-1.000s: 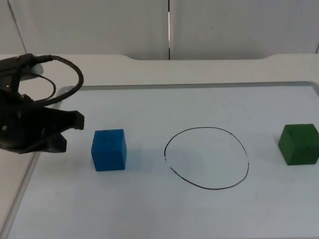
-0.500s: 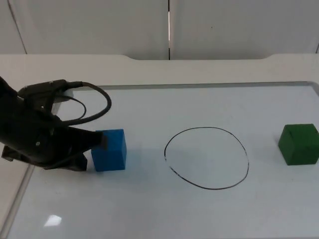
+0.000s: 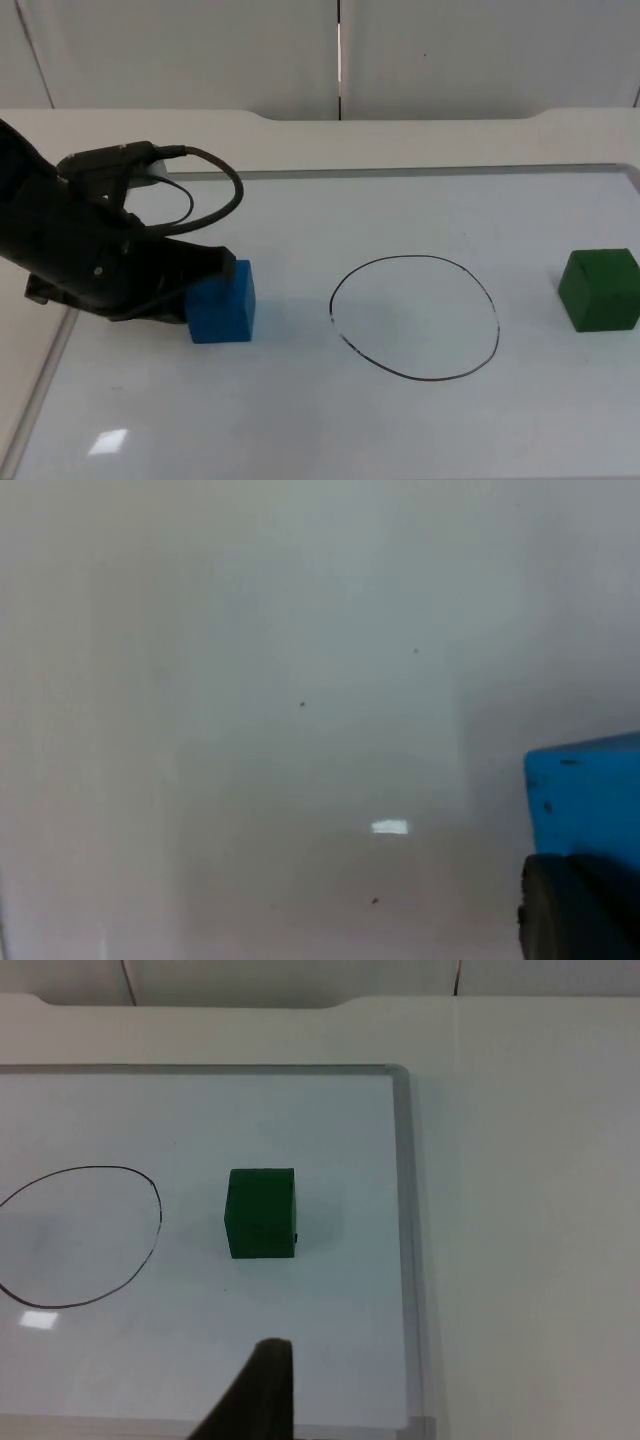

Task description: Push the two cubes into the marked area.

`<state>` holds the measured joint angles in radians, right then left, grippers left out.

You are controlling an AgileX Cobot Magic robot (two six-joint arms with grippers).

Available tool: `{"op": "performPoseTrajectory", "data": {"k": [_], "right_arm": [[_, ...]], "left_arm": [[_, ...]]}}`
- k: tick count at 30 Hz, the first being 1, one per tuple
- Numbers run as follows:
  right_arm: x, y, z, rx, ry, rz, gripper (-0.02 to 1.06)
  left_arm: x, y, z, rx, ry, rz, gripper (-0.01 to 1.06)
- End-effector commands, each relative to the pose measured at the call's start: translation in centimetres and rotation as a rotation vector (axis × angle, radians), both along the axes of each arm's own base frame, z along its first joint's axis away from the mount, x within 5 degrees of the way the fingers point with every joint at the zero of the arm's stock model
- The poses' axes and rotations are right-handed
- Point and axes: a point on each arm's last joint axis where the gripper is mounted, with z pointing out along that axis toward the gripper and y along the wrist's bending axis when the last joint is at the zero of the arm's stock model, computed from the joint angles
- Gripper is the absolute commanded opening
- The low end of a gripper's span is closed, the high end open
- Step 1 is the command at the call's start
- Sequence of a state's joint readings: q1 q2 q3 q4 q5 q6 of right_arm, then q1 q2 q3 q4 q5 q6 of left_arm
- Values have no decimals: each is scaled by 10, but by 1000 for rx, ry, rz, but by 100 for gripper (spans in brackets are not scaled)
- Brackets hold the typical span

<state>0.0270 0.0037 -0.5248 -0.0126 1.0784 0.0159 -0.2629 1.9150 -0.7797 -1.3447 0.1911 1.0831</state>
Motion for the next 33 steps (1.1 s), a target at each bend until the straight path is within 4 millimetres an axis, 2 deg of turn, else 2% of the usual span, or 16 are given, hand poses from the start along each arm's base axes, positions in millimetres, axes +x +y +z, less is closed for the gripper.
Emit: {"op": "performPoseTrajectory", "data": {"k": [1,24,33], "right_arm": [[1,0,-3,-6,6,-1,105],[1,0,-3,-6,6,-1,105],[1,0,-3,-6,6,-1,105]], "left_arm": [[1,-3,1,-25,7,7,0],[-1,-11,3,-113,36,16,0],[-3,-22,3,-91,18,-1,0]]}}
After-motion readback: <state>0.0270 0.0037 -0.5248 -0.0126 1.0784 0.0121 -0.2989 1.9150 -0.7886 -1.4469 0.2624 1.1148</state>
